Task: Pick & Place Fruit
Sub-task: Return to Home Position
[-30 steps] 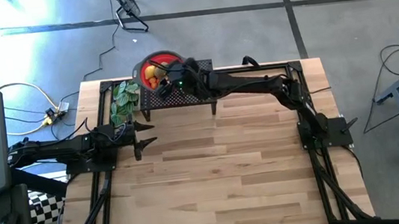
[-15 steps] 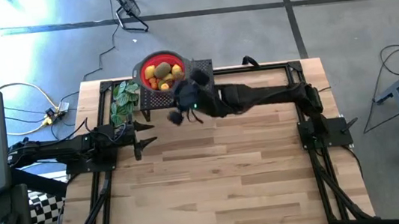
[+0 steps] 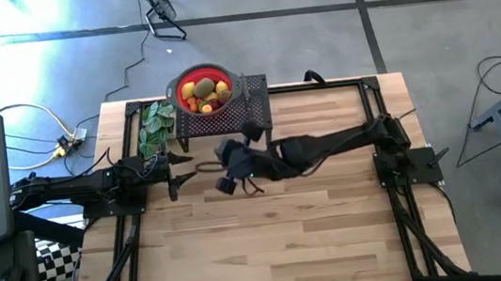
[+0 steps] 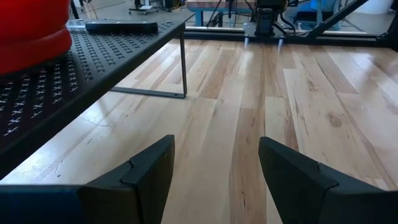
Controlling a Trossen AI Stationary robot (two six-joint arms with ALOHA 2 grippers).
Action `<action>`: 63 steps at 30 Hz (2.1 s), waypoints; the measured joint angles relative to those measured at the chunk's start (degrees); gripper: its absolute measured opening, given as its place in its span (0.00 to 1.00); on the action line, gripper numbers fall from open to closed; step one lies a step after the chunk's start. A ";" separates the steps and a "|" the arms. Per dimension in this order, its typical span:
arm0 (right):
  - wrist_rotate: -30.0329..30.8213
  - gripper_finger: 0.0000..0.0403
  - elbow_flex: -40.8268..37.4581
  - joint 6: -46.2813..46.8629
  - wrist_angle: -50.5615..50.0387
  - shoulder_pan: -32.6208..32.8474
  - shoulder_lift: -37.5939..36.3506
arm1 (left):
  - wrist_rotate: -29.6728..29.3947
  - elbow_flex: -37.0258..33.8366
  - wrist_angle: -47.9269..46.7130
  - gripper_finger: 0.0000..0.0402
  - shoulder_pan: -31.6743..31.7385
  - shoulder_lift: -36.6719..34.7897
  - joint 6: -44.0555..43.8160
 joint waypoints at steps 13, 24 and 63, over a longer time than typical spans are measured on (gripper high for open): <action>-9.93 0.01 -23.66 -3.38 24.59 0.58 -5.78 | 0.04 -0.02 -0.22 0.57 -0.02 -0.02 -0.26; -15.80 0.01 -54.65 -5.99 45.18 -0.44 -27.59 | -2.05 -0.02 0.29 0.57 -0.02 -0.03 -0.28; -27.60 0.01 -104.11 -2.49 52.65 -11.81 -85.74 | -11.43 0.44 -0.28 0.57 -0.02 -0.33 -5.86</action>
